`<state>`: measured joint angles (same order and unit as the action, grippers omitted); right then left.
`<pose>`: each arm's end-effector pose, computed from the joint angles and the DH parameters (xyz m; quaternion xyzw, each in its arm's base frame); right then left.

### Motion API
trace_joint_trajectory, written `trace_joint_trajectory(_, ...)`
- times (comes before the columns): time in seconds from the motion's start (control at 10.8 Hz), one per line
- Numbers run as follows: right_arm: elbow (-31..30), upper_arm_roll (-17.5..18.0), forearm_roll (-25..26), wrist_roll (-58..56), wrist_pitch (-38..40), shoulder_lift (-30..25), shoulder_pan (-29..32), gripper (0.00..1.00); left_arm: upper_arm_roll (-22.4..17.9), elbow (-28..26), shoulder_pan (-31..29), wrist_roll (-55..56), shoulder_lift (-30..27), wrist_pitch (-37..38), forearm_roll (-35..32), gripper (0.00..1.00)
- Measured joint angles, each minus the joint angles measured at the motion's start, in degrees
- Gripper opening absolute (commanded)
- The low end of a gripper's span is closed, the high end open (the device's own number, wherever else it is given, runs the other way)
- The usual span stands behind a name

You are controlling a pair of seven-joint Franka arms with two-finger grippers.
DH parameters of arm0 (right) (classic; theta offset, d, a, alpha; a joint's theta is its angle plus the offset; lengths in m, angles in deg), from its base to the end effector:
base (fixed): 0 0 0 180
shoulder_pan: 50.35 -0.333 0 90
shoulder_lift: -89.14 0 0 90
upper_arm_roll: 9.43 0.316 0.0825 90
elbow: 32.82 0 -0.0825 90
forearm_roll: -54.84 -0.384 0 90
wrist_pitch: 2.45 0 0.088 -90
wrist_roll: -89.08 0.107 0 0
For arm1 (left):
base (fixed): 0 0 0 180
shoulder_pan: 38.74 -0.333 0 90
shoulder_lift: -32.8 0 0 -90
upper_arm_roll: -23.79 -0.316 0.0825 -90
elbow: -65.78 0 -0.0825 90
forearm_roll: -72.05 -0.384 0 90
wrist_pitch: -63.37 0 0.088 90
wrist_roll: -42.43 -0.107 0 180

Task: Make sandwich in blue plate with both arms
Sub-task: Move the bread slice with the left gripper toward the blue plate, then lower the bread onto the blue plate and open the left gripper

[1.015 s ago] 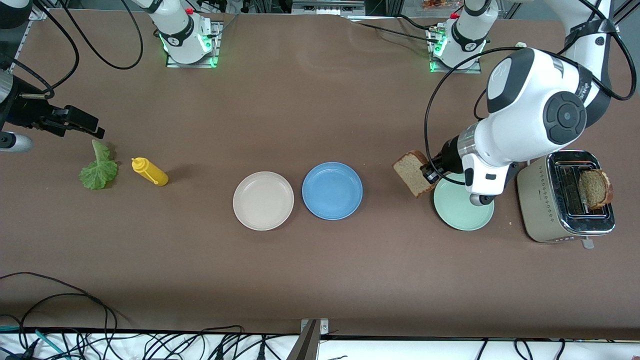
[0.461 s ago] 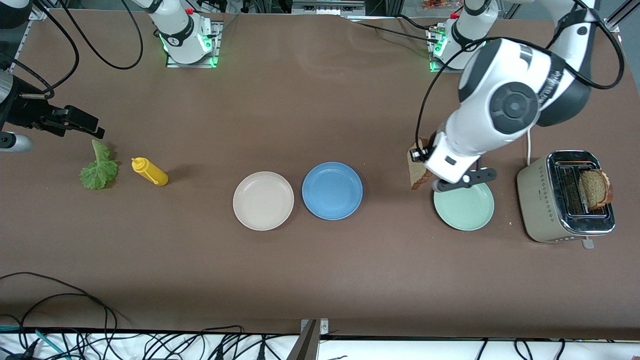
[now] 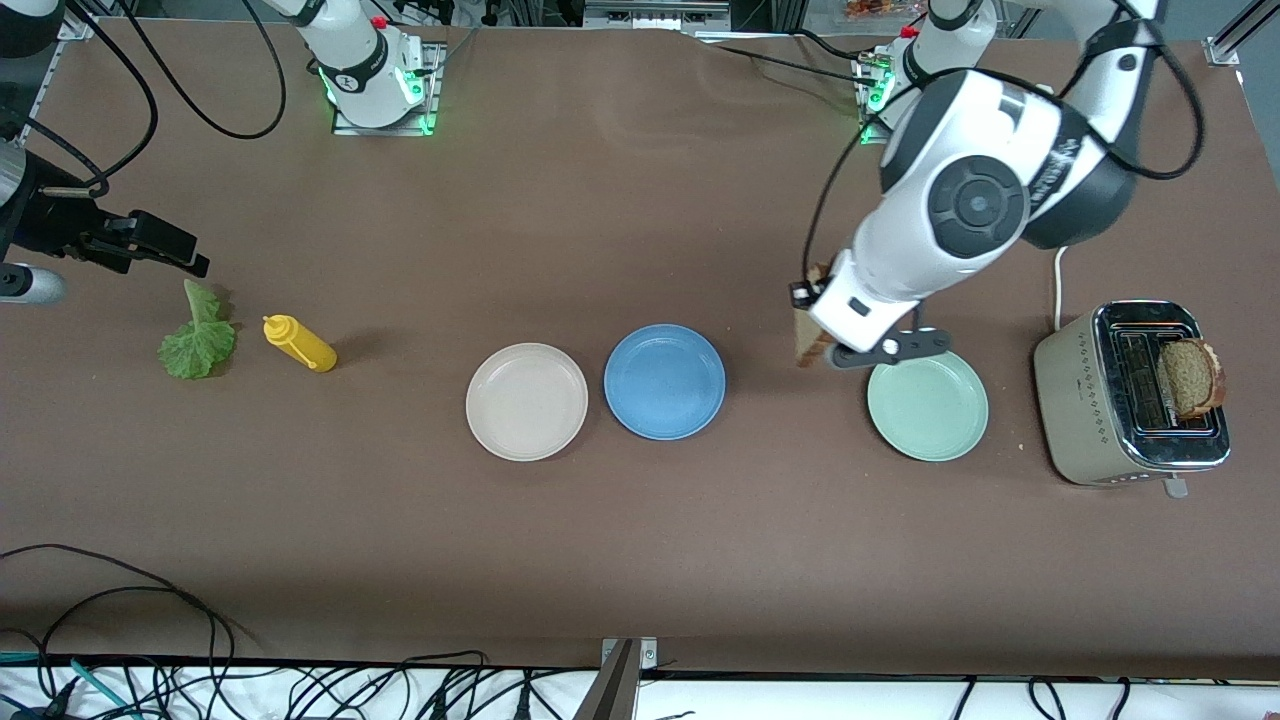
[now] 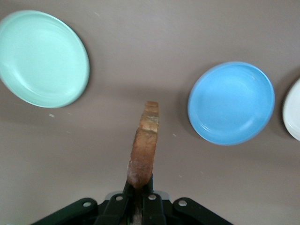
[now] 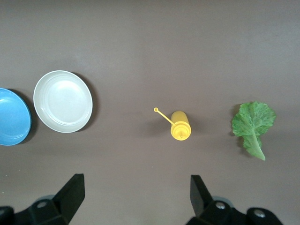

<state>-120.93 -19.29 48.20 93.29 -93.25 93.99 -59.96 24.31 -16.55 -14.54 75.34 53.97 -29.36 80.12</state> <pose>0.5803 0.0138 0.5944 -0.9977 0.0405 0.0199 0.0500 0.5851 -0.2843 0.4679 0.9897 0.0810 -0.1164 0.0174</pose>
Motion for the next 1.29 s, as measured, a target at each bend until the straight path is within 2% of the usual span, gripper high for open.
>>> trace_joint_trajectory(0.18, -0.01, -0.03, 0.0, -0.06, 0.0, 0.0, 0.01, 1.0, 0.08, -0.12, 2.16, 0.48, 1.93, -2.57, 5.49, 0.0)
trace_joint_trajectory(0.46, -0.04, -0.05, 0.0, -0.35, 0.0, 0.0, 0.02, 1.0, 0.1, -0.23, 2.83, 0.52, 6.36, -7.35, 18.15, 0.0)
trace_joint_trajectory(0.74, -0.11, -0.1, 0.0, -0.41, 0.0, 0.01, 0.04, 1.0, 0.21, -0.26, 4.81, 0.51, 11.38, -13.57, 26.06, 0.0)
trace_joint_trajectory(0.92, -0.18, -0.13, 0.0, -0.42, 0.0, 0.02, 0.05, 1.0, 0.28, 0.75, 7.29, 0.51, 15.19, -18.27, 29.41, 0.0)
trace_joint_trajectory(1.29, -0.37, -0.15, 0.0, -0.48, 0.02, 0.05, 0.06, 1.0, -0.01, 5.86, 8.14, 0.33, 21.47, -23.04, 30.18, 0.0)
